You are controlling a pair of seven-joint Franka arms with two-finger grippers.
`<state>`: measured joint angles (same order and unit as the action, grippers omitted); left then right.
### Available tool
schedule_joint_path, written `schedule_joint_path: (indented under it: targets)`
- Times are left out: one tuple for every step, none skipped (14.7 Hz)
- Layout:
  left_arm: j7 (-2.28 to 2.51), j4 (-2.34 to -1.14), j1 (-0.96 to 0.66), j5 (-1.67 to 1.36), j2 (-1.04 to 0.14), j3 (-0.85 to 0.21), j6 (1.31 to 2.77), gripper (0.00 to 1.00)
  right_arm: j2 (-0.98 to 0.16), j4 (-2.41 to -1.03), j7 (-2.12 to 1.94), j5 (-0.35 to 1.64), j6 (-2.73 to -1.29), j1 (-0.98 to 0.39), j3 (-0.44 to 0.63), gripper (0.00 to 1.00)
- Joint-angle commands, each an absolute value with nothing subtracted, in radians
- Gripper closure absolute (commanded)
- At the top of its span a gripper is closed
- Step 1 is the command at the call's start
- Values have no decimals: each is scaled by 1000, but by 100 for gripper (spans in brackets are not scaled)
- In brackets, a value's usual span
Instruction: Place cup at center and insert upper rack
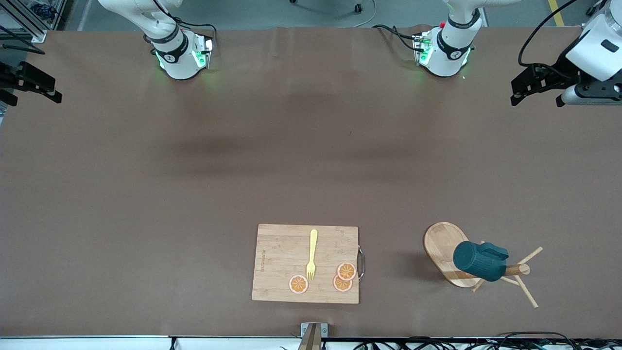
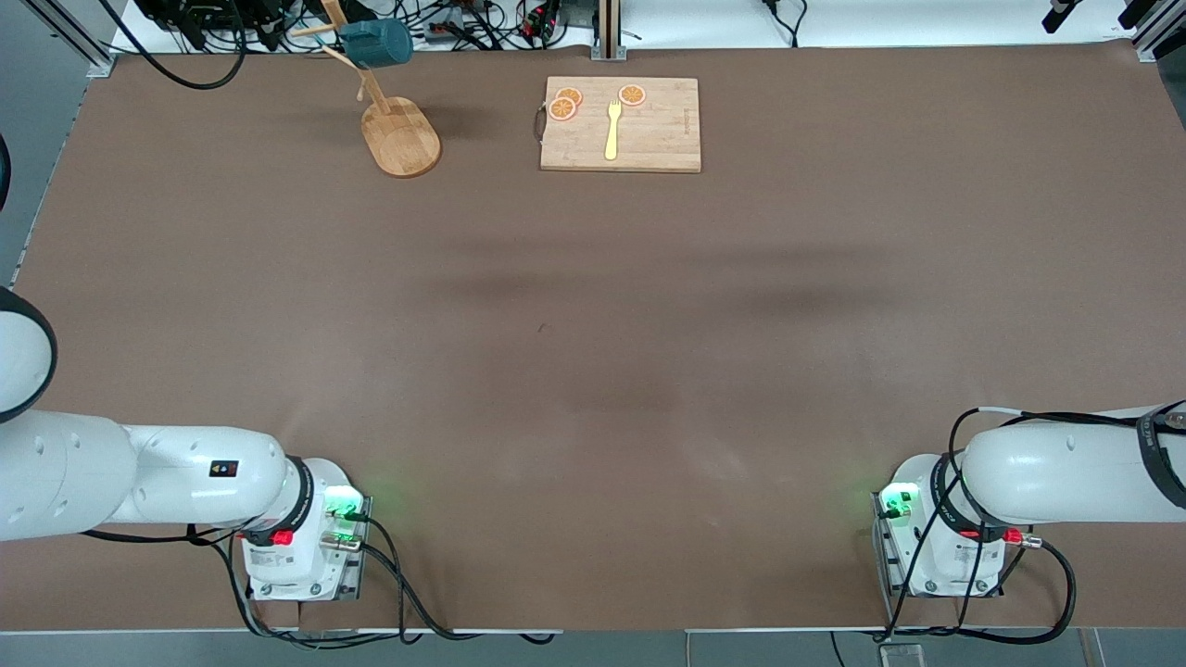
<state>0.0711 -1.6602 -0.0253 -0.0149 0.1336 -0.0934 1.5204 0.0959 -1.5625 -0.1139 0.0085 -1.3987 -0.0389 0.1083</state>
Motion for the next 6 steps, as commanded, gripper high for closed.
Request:
schedule_joint_path:
  targets:
    - [67, -1609, -23, -15, 108, -95, 1493, 0, 123, -1589, -101, 2, -1396, -28, 100, 0]
    - [67, -1600, -23, -15, 101, -95, 1491, 0, 123, -1589, -101, 2, -1396, -28, 100, 0]
    - [67, -1598, -23, -15, 101, -95, 1493, 0, 123, -1588, -101, 2, -1396, -26, 100, 0]
    - [67, -1598, -23, -15, 100, -95, 1493, 0, 123, -1588, -103, 2, -1396, -26, 100, 0]
    - [67, -1600, -23, -15, 100, -95, 1493, 0, 123, -1588, -103, 2, -1396, -26, 100, 0]
    - [67, -1600, -23, -14, 100, -95, 1491, 0, 123, -1589, -106, 2, -1397, -26, 100, 0]
